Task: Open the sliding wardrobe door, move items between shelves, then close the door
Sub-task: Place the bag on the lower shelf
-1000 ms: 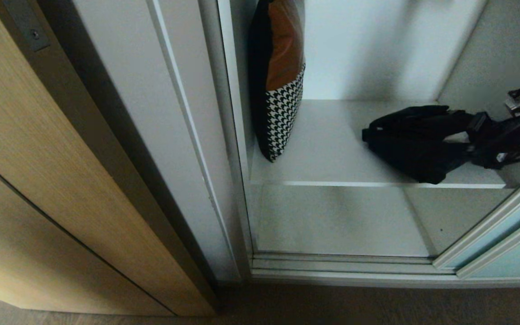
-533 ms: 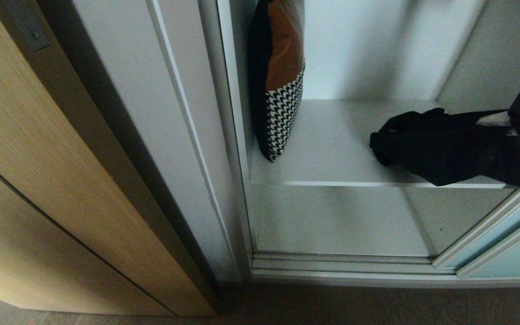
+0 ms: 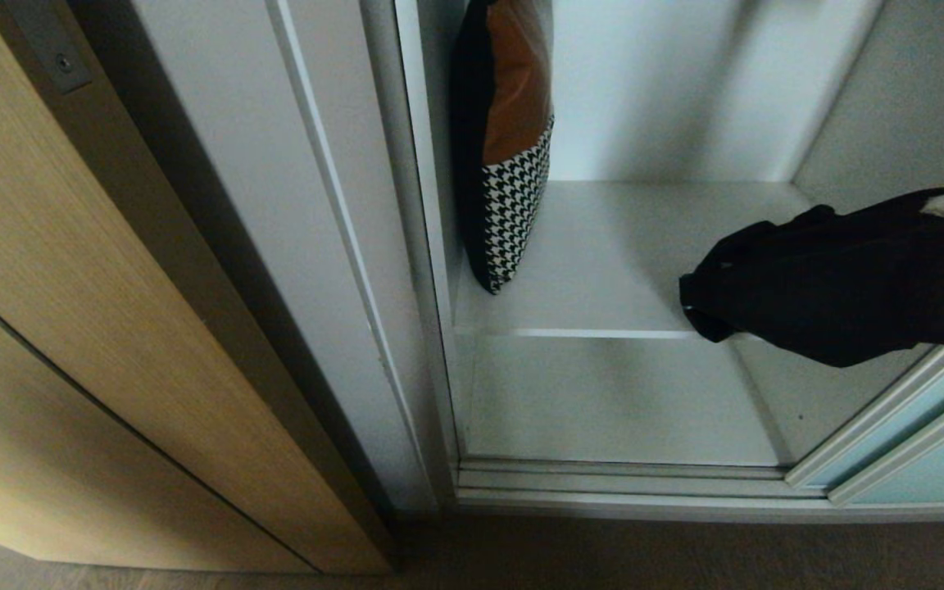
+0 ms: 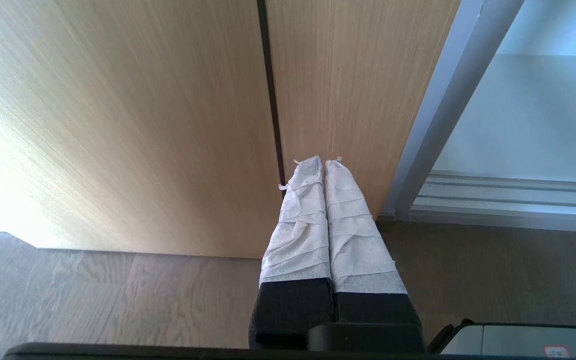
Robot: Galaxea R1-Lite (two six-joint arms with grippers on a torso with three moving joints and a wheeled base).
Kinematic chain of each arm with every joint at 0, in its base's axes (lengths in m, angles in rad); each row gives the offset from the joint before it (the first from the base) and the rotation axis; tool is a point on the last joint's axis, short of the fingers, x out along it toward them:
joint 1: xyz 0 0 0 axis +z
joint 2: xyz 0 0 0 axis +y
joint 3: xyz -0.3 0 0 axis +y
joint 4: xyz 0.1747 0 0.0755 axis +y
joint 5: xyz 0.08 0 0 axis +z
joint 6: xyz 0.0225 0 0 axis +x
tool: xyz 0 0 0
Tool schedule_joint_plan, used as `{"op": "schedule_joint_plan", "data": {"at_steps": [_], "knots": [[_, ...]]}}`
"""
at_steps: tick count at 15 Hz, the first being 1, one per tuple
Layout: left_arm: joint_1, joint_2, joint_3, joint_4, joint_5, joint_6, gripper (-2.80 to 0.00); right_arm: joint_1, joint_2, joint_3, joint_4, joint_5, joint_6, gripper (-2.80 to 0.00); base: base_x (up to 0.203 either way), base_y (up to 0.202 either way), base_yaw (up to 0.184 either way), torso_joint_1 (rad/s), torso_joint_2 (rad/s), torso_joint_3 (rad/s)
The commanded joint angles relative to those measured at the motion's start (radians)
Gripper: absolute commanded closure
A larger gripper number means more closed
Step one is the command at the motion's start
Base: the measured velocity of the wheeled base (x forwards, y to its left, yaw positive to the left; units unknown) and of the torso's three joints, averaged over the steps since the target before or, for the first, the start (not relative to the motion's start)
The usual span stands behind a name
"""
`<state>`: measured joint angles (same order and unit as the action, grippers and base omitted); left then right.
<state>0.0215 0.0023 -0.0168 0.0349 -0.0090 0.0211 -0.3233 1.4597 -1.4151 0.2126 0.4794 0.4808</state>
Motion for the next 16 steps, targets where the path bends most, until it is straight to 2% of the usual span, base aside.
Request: {"op": "schedule_joint_plan", "data": {"at_steps": [1,4,7,11,16], "knots": [[0.0,0.001,0.0,0.0,0.0,0.0,0.0,-0.026,-0.089,0.016,0.004,0.002,-0.001,0.0,0.0,0.0,0.0,0.0,0.0,0.0],[0.0,0.002,0.0,0.0,0.0,0.0,0.0,-0.046,-0.173,0.042,0.046,-0.002,-0.02,0.0,0.0,0.0,0.0,0.0,0.0,0.0],[0.0,0.001,0.0,0.0,0.0,0.0,0.0,-0.07,-0.268,0.148,0.066,-0.013,-0.104,0.0,0.0,0.0,0.0,0.0,0.0,0.0],[0.0,0.001,0.0,0.0,0.0,0.0,0.0,-0.082,-0.402,0.344,0.06,-0.112,-0.203,0.0,0.0,0.0,0.0,0.0,0.0,0.0],[0.0,0.001,0.0,0.0,0.0,0.0,0.0,-0.182,-0.525,0.51,0.06,-0.14,-0.211,0.0,0.0,0.0,0.0,0.0,0.0,0.0]]}}
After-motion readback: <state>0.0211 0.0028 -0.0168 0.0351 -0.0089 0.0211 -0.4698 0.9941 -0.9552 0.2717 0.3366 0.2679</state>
